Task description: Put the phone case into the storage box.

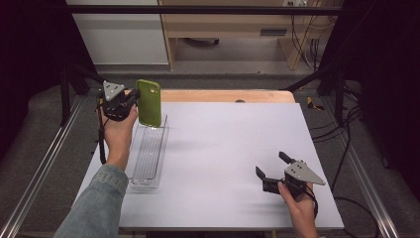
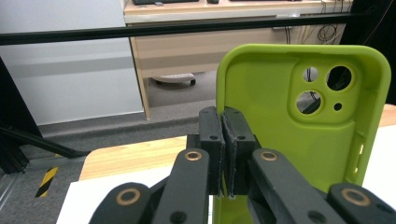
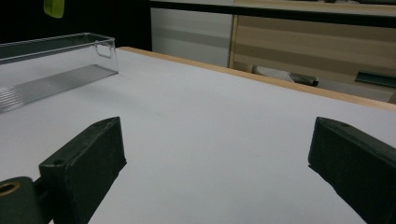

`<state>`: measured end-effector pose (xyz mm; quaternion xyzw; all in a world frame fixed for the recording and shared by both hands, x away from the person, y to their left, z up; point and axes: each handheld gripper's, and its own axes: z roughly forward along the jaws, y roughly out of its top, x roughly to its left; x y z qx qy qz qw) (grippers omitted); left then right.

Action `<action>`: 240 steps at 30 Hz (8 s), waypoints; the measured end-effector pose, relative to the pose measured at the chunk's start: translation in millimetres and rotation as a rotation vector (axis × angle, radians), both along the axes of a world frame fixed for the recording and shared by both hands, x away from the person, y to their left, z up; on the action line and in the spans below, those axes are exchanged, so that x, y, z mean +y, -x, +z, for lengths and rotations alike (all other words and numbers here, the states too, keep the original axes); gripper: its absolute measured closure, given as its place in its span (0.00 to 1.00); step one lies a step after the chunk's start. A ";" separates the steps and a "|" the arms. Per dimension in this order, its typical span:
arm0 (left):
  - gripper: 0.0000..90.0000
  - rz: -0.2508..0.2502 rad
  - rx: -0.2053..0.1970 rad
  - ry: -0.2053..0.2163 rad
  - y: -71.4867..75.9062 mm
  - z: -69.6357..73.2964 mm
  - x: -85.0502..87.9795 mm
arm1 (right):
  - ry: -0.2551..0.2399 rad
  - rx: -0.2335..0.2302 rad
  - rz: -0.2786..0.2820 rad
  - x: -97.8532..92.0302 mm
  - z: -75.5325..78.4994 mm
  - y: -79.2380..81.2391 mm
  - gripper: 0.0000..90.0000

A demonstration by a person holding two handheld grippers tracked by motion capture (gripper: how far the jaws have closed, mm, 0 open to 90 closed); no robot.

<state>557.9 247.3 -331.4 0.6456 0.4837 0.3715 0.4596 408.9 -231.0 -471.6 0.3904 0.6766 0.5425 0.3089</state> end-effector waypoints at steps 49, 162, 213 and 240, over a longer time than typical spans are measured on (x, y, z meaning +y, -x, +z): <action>0.97 0.080 0.073 0.011 -31.0 -25.6 5.9 | -0.013 0.001 0.014 0.6 2.0 2.1 0.04; 0.97 0.143 0.180 0.023 -50.9 -66.3 7.0 | -0.024 -0.042 0.066 6.5 -0.4 9.0 0.04; 0.96 0.161 0.227 -0.021 -56.0 -77.4 -1.4 | -0.022 -0.037 0.068 6.1 -1.3 8.4 0.04; 0.51 0.157 0.159 -0.035 -41.3 -62.0 -4.5 | -0.027 -0.032 0.071 5.9 -0.9 8.9 0.04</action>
